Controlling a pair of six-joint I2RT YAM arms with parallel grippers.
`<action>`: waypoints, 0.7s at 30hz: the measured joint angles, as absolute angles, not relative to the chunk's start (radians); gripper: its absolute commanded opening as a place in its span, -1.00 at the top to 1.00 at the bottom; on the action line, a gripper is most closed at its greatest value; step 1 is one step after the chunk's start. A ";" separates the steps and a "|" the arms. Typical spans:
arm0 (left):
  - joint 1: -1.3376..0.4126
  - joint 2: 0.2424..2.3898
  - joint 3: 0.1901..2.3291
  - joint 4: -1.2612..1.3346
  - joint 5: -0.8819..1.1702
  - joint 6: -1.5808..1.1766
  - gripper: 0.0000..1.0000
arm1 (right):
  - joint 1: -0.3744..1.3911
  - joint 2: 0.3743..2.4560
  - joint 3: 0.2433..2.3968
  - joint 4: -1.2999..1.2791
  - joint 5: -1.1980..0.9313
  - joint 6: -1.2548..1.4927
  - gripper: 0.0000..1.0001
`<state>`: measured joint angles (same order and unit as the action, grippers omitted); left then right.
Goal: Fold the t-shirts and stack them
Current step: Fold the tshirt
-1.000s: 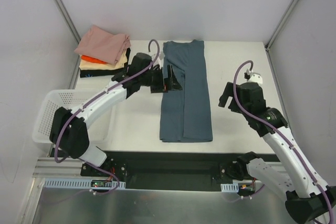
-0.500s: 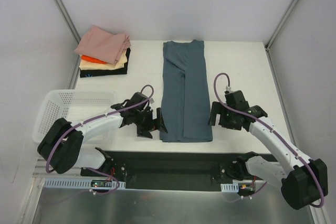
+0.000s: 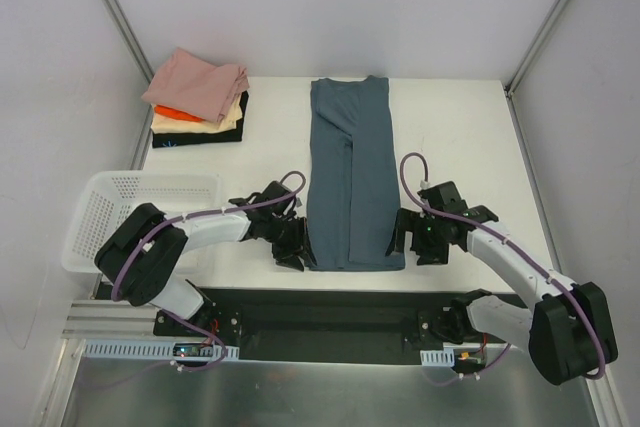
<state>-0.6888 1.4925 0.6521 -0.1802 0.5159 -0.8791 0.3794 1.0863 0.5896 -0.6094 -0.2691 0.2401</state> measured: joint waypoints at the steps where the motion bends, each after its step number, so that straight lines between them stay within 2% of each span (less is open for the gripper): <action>1: -0.689 1.494 0.652 -0.177 0.516 -0.879 0.25 | 0.378 1.090 0.587 -0.608 -0.276 0.242 -0.85; 9: -0.688 1.570 0.680 -0.156 0.541 -0.881 0.51 | 0.373 1.122 0.572 -0.588 -0.302 0.243 -0.61; 13: -0.688 1.590 0.689 -0.151 0.542 -0.881 0.97 | 0.367 1.135 0.562 -0.571 -0.306 0.243 -0.38; 21: -0.688 1.623 0.706 -0.140 0.560 -0.880 1.00 | 0.361 1.222 0.554 -0.520 -0.334 0.242 -0.03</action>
